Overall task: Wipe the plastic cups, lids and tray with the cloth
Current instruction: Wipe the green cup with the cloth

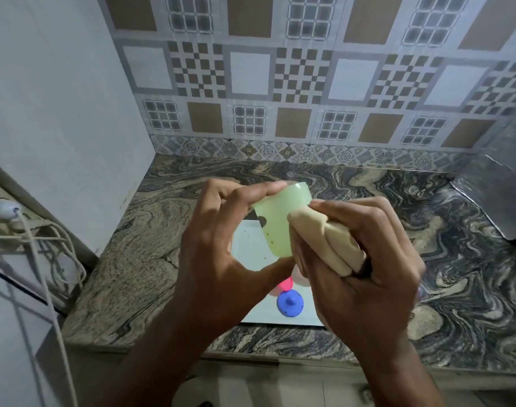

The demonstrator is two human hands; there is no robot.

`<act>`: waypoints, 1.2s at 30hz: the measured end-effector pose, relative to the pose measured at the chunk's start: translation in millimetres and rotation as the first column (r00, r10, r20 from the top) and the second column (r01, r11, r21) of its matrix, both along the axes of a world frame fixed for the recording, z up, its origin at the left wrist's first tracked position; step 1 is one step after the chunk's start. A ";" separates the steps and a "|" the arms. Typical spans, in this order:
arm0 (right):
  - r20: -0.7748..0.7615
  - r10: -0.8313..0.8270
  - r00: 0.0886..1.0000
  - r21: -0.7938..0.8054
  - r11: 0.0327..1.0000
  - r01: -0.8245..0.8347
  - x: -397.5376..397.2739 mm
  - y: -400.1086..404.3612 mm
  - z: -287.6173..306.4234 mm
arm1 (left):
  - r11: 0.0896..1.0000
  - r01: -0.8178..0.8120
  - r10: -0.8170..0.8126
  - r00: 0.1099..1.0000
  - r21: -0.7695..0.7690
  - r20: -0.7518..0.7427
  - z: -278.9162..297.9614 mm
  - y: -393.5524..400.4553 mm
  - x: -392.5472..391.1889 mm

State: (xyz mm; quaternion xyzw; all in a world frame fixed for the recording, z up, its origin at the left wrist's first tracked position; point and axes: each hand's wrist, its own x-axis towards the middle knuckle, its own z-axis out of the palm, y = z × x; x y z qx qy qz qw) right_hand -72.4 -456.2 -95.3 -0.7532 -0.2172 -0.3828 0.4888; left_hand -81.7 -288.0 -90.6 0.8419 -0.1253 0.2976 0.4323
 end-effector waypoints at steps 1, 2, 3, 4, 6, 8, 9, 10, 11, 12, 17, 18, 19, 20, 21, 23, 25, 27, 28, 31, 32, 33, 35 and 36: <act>-0.014 -0.007 1.000 -0.015 1.000 0.006 1.1 -0.6 2.1 | 1.000 0.005 -0.005 1.000 0.030 0.022 0.2 0.0 -0.5; -0.029 -0.012 1.000 -0.012 1.000 0.012 2.3 -1.1 4.6 | 0.999 0.007 -0.010 0.999 0.054 0.048 -0.1 0.2 -0.9; -0.041 -0.017 0.999 0.002 1.000 0.017 4.5 -1.6 7.1 | 0.998 0.008 -0.012 0.997 0.064 0.074 -1.1 0.9 -0.8; -0.052 -0.023 0.998 0.023 0.999 0.024 7.4 -1.9 9.3 | 0.998 0.010 -0.016 0.995 0.059 0.097 -2.3 1.8 -0.3; -0.085 -0.026 0.996 0.092 0.995 0.034 14.2 -2.6 12.4 | 0.999 0.039 -0.038 0.992 -0.010 0.117 -6.0 2.5 -0.2; -0.107 -0.022 0.994 0.187 0.982 0.042 18.7 -3.4 14.1 | 0.986 0.099 -0.085 0.990 -0.137 0.110 -9.0 1.3 -1.1; -0.100 -0.028 0.995 0.221 0.974 0.049 18.8 -3.9 14.0 | 0.974 0.124 -0.105 0.989 -0.189 0.108 -10.5 1.5 -0.8; -0.087 -0.041 0.995 0.240 0.969 0.061 17.2 -4.4 12.6 | 0.962 0.140 -0.118 0.988 -0.236 0.104 -12.0 1.8 0.6; -0.075 -0.054 0.996 0.249 0.966 0.071 13.7 -4.5 10.2 | 0.948 0.145 -0.123 0.988 -0.283 0.095 -13.5 2.0 2.4; -0.067 -0.058 0.996 0.258 0.963 0.073 9.0 -3.5 6.8 | 0.931 0.148 -0.128 0.989 -0.334 0.080 -14.0 2.1 3.8; -0.059 -0.037 0.998 0.262 0.964 0.051 -9.1 6.9 -11.3 | 0.842 0.212 -0.216 0.975 -0.497 0.049 -13.5 -6.8 4.2; -0.052 -0.034 0.998 0.266 0.963 0.047 -9.2 8.0 -11.9 | 0.840 0.221 -0.226 0.973 -0.496 0.051 -13.1 -7.7 4.3; -0.040 -0.029 0.999 0.268 0.963 0.039 -8.6 8.0 -11.5 | 0.842 0.226 -0.231 0.972 -0.489 0.051 -13.0 -7.8 5.2; -0.031 -0.021 0.999 0.264 0.964 0.029 -7.3 7.6 -11.0 | 0.847 0.223 -0.230 0.972 -0.483 0.046 -13.0 -7.2 6.5; -0.027 -0.012 1.000 0.256 0.966 0.019 -6.0 6.6 -10.4 | 0.855 0.211 -0.219 0.975 -0.474 0.038 -13.3 -5.5 7.7; -0.038 0.006 0.999 0.234 0.972 0.003 -3.9 3.4 -9.9 | 0.889 0.159 -0.167 0.986 -0.429 0.019 -14.3 -1.9 9.2; -0.046 0.031 0.998 0.210 0.977 -0.020 -2.1 0.4 -9.8 | 0.944 0.076 -0.081 0.997 -0.320 0.000 -13.9 1.7 9.9; -0.039 0.045 0.998 0.175 0.984 -0.037 -0.2 -2.2 -7.8 | 0.978 0.033 -0.033 0.999 -0.204 0.005 -13.5 3.6 10.8; -0.041 0.053 0.998 0.159 0.986 -0.046 1.2 -3.0 -5.7 | 0.983 0.043 -0.041 0.999 -0.181 0.014 -14.3 3.8 10.9; -0.088 0.071 0.994 0.164 0.985 -0.055 6.6 -1.8 4.9 | 0.980 0.101 -0.091 0.994 -0.171 0.065 -16.3 4.2 9.3; -0.108 0.074 0.991 0.184 0.981 -0.053 9.9 -0.9 9.3 | 0.979 0.118 -0.105 0.991 -0.167 0.085 -16.0 5.3 9.0; -0.126 0.084 0.989 0.210 0.976 -0.056 14.1 0.1 13.6 | 0.978 0.134 -0.118 0.988 -0.163 0.100 -15.4 6.8 8.7; -0.158 0.115 0.981 0.269 0.961 -0.069 23.3 0.8 19.6 | 0.973 0.162 -0.145 0.983 -0.162 0.110 -15.8 8.9 9.3; -0.165 0.136 0.977 0.303 0.950 -0.081 26.9 0.8 20.6 | 0.969 0.173 -0.156 0.982 -0.179 0.104 -17.3 8.8 9.8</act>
